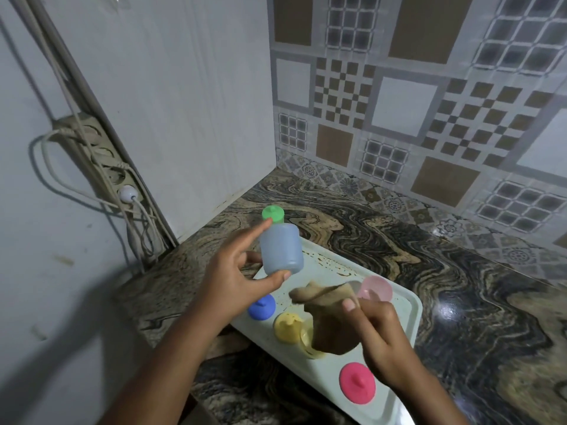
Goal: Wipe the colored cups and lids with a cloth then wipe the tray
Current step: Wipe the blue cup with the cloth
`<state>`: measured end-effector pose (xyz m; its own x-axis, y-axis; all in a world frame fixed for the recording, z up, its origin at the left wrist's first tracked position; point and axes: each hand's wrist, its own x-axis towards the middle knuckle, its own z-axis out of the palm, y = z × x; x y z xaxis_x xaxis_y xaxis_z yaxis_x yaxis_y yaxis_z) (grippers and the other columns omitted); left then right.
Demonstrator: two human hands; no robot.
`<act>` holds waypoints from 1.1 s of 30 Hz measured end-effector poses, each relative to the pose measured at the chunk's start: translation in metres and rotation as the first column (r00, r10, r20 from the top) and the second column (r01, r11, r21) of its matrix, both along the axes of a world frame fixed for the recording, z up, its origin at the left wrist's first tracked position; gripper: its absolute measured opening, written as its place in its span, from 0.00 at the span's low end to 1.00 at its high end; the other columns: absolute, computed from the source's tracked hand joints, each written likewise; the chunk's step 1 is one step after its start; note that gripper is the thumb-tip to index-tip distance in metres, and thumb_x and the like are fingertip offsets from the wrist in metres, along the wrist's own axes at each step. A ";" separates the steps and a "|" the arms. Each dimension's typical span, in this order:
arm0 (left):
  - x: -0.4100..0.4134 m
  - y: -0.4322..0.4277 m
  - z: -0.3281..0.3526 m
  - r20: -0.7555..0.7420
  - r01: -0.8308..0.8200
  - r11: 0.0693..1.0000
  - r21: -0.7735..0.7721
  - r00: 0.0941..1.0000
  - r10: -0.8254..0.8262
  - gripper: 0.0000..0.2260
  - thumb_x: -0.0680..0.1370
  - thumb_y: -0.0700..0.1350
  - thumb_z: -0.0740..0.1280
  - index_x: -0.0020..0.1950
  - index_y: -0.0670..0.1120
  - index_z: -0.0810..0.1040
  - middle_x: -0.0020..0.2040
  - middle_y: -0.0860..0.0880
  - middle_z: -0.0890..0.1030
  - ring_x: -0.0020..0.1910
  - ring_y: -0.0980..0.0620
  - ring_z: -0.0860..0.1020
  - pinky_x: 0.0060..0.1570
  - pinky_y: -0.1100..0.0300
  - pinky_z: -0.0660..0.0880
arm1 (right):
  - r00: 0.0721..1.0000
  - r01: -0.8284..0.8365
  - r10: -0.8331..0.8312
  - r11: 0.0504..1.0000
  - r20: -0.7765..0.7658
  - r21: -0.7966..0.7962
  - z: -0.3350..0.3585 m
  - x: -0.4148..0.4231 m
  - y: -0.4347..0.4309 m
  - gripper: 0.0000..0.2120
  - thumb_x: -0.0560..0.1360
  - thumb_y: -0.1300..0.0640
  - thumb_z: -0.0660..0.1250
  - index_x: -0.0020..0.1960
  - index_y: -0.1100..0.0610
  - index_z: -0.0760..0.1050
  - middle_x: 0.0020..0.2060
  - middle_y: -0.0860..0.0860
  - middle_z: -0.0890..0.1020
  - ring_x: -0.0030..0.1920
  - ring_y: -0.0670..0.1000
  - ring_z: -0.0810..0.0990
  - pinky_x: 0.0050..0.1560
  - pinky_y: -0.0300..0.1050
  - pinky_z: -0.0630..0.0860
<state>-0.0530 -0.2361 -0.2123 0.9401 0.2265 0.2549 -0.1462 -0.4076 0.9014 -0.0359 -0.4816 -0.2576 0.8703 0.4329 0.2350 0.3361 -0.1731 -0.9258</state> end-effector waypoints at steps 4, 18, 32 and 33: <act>-0.004 -0.003 -0.004 -0.026 0.034 0.999 0.036 0.999 -0.033 0.43 0.67 0.42 0.82 0.74 0.68 0.65 0.69 0.63 0.72 0.54 0.54 0.82 0.44 0.54 0.82 | 0.974 0.202 -0.160 0.937 -0.161 0.285 0.023 0.006 0.005 0.26 0.78 0.37 0.64 0.27 0.52 0.71 0.25 0.41 0.68 0.27 0.42 0.64 0.29 0.38 0.61; 0.000 -0.011 -0.001 0.029 0.017 0.993 0.118 0.999 -0.021 0.33 0.63 0.51 0.83 0.67 0.55 0.77 0.61 0.55 0.80 0.50 0.54 0.83 0.51 0.49 0.81 | 0.945 0.072 -0.050 0.996 0.324 -0.055 0.047 0.016 0.036 0.15 0.84 0.54 0.59 0.43 0.46 0.80 0.33 0.37 0.77 0.32 0.38 0.73 0.36 0.34 0.65; -0.014 -0.002 -0.005 -0.104 0.049 0.993 -0.104 0.993 -0.060 0.42 0.69 0.39 0.80 0.73 0.67 0.66 0.67 0.64 0.76 0.50 0.57 0.84 0.49 0.61 0.78 | 0.961 0.264 -0.222 0.911 -0.162 0.316 0.032 0.006 0.005 0.24 0.79 0.53 0.59 0.24 0.50 0.71 0.21 0.39 0.66 0.25 0.37 0.63 0.27 0.34 0.62; -0.015 -0.004 -0.004 -0.116 0.050 0.995 -0.082 0.991 -0.060 0.42 0.68 0.40 0.81 0.74 0.67 0.66 0.66 0.67 0.75 0.50 0.58 0.83 0.49 0.62 0.77 | 0.958 0.278 -0.241 0.911 -0.153 0.304 0.037 0.011 0.006 0.23 0.78 0.50 0.61 0.25 0.50 0.67 0.23 0.40 0.63 0.26 0.41 0.60 0.28 0.38 0.59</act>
<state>-0.0684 -0.2398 -0.2166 0.9741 0.1888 0.1248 -0.0570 -0.3289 0.9426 -0.0251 -0.4752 -0.2211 0.9699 0.1056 0.2195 0.2128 0.0706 -0.9745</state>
